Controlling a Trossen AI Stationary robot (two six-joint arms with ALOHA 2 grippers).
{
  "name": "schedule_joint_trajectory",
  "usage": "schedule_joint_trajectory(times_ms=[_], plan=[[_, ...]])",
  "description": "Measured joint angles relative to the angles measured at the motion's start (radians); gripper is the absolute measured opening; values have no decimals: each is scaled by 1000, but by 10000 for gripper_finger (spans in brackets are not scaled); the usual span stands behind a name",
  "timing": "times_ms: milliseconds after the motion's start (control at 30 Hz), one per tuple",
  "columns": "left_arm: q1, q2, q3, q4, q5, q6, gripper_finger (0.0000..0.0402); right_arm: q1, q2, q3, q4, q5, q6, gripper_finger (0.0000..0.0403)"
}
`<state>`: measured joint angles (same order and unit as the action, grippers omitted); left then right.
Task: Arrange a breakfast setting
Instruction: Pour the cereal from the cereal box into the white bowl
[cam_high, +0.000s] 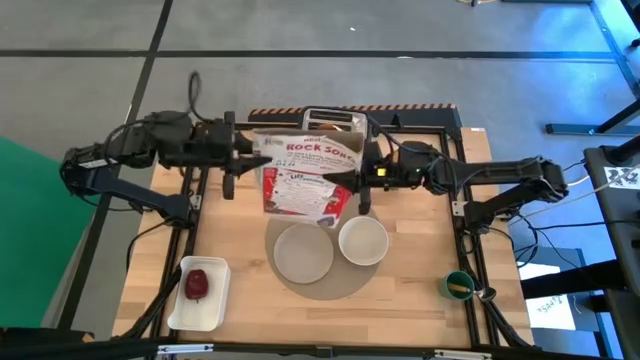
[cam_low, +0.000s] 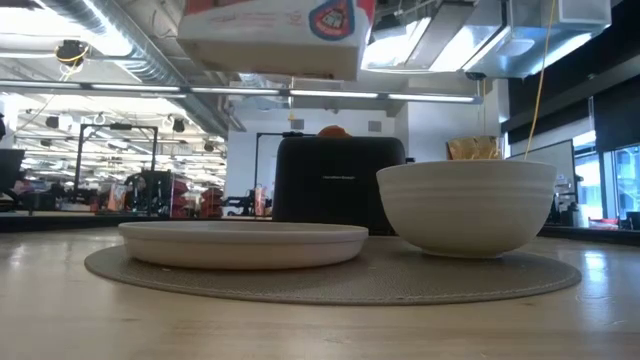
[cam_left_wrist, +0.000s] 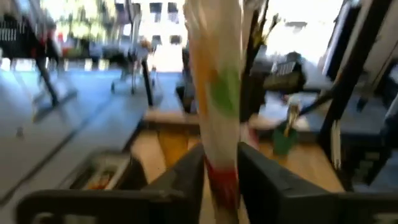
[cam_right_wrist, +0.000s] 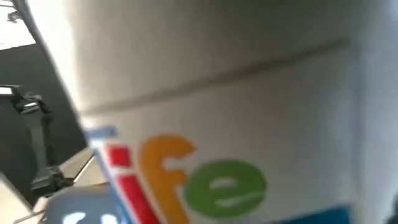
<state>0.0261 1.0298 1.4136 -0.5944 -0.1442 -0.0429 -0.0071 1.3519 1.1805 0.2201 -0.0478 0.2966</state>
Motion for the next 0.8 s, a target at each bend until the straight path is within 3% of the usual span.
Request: schedule_joint_trajectory(times_ms=[200,333,433,600,800], plan=[[-1,-3,0,-96,-19,-109,213,-3,-84,6,42,56,-98,13],[-3,16,-6,-98,-19,-81,282,-39,-109,7,54,-62,-94,13],[-3,41,-8,-81,17,-53,315,-48,-116,5,38,-85,-77,13],[-4,111,-8,-12,173,-26,332,-48,-118,5,56,-79,-80,12],[-1,172,-8,-22,167,24,308,-48,-122,5,93,-76,-95,12]])
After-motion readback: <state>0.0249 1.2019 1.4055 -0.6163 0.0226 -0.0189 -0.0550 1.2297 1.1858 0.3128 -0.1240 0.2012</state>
